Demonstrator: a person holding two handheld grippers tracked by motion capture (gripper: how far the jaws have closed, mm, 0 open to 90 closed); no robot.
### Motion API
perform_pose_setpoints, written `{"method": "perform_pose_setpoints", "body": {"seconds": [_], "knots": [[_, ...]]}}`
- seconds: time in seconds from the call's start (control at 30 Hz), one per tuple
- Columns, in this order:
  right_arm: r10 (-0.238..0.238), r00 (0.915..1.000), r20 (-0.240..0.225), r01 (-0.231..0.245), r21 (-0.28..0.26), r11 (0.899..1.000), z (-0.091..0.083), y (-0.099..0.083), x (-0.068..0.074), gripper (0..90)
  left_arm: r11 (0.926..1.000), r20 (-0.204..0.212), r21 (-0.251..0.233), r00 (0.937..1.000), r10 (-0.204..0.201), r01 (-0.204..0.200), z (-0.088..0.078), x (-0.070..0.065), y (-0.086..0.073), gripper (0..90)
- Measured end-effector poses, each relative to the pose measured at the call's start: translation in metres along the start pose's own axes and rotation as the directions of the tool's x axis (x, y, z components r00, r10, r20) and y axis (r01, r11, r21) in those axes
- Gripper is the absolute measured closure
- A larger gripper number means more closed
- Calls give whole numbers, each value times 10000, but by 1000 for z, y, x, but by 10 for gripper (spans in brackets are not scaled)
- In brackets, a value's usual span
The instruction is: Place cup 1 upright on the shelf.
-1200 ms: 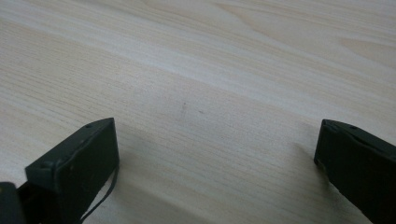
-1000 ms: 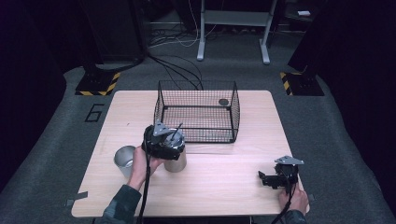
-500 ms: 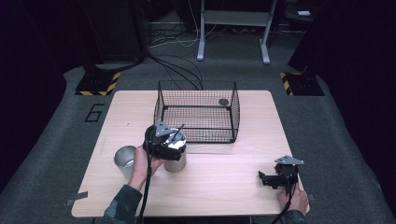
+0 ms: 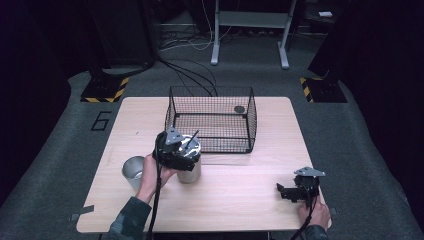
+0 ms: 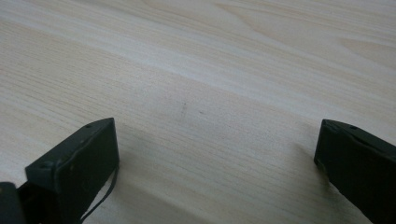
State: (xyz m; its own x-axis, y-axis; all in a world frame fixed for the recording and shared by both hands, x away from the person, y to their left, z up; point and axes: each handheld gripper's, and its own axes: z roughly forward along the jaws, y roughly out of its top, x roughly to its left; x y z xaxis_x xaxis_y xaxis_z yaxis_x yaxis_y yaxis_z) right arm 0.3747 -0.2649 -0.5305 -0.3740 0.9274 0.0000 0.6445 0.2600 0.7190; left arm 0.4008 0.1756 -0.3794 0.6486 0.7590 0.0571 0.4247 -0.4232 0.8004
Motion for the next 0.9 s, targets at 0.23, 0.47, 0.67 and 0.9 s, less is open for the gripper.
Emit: {"method": "perform_pose_setpoints", "body": {"seconds": [0.23, 0.47, 0.67, 0.9], "knots": [[-3, 10000, 0, 3, -2, 10000, 0, 0, 0, 0, 9999, 310, -87, 9994, 135, -132, -5, -6, 9, 44], [-47, 10000, -1, 47, -16, 10000, 0, 0, 0, 0, 9995, 495, -169, 9984, 283, -275, -7, -9, 18, 44], [-2, 10000, 0, 2, 5, 10000, 0, 0, 0, 0, 9989, 676, -297, 9970, 377, -358, -10, -13, 29, 44], [-2, 10000, 1, 2, 2, 10000, 0, 0, 0, 0, 9978, 874, -446, 9948, 526, -488, -15, -11, 42, 43]]}}
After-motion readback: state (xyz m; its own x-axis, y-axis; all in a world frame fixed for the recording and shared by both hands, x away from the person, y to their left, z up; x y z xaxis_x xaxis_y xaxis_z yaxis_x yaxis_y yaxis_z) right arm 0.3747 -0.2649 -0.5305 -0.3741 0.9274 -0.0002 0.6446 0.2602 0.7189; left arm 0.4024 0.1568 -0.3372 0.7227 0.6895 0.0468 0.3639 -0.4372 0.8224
